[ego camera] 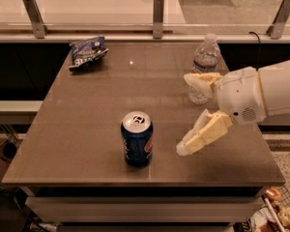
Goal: Move pepsi can near blue chip bag
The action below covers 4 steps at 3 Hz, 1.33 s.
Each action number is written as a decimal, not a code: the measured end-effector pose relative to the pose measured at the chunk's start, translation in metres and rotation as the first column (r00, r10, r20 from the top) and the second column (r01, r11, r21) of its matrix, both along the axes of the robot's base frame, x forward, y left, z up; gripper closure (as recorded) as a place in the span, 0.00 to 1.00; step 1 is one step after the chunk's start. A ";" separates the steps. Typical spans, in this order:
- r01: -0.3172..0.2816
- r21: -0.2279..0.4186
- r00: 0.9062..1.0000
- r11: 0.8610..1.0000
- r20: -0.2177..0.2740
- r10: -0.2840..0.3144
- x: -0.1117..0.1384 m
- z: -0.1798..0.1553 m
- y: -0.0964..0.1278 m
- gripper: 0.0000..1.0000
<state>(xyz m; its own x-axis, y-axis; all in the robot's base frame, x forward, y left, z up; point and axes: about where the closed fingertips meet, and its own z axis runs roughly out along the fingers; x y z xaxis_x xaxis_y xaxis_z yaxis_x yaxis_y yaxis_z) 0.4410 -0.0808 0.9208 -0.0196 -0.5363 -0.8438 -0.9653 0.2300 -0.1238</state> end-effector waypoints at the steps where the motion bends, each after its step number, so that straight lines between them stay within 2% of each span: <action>1: -0.001 0.142 1.000 0.990 0.025 -0.003 -0.001 -0.015 0.020 0.00; 2: -0.002 0.244 1.000 0.970 0.016 -0.002 -0.012 -0.027 0.028 0.00; 3: -0.008 0.306 1.000 0.952 -0.001 0.009 -0.027 -0.029 0.028 0.00; 4: -0.016 0.344 1.000 0.939 -0.001 0.018 -0.037 -0.025 0.038 0.00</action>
Offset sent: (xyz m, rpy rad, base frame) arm -0.0245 0.0305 -0.0453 0.3858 0.0071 -0.0084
